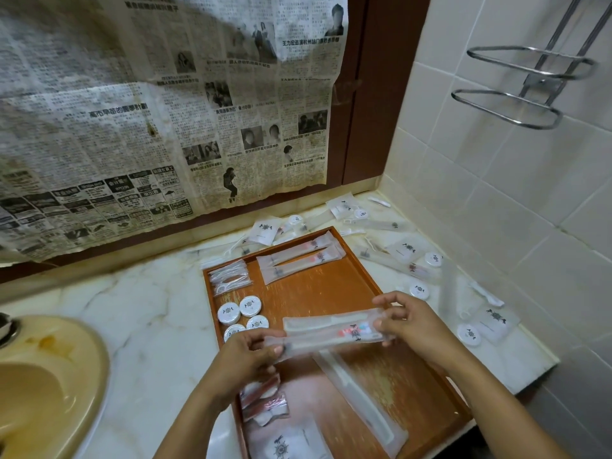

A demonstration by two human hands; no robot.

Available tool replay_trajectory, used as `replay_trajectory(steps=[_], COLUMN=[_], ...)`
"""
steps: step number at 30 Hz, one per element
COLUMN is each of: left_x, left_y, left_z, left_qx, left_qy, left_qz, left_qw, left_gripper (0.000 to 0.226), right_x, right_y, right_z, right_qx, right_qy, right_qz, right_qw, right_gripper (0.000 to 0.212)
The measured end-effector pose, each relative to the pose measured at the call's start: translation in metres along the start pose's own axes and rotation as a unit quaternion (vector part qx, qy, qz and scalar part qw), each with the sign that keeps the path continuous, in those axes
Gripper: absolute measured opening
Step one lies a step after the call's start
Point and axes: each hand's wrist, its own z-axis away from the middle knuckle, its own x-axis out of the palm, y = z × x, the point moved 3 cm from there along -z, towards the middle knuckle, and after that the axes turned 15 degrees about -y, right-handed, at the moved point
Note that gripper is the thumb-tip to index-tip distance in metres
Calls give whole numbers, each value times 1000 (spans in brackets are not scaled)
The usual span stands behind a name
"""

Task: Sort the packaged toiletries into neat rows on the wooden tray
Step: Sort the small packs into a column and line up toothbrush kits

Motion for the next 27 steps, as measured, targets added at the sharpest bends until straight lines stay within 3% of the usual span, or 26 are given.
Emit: replay_trajectory(steps=[6,13,20,27], left_x=[-1,-4,-12,-8], left_y=[8,8,8,19], left_z=[3,2,-10,-26], left_qx=[15,11,19,21], left_qy=[76,113,229,272], left_qz=[-12,3,-135,-209], left_qw=[997,994,964,939], left_gripper=[14,14,14,9], right_x=[-2,-6,-14,-26], right_y=[-10,-19,-19,-19], right_z=[-19,-40,-62,-88], right_qx=[-1,21,21,11], right_qy=[-37,-78,-83,-82], right_qz=[-15,-8,42,84], right_qw=[999,997,995,993], right_gripper=[36,36,30,25])
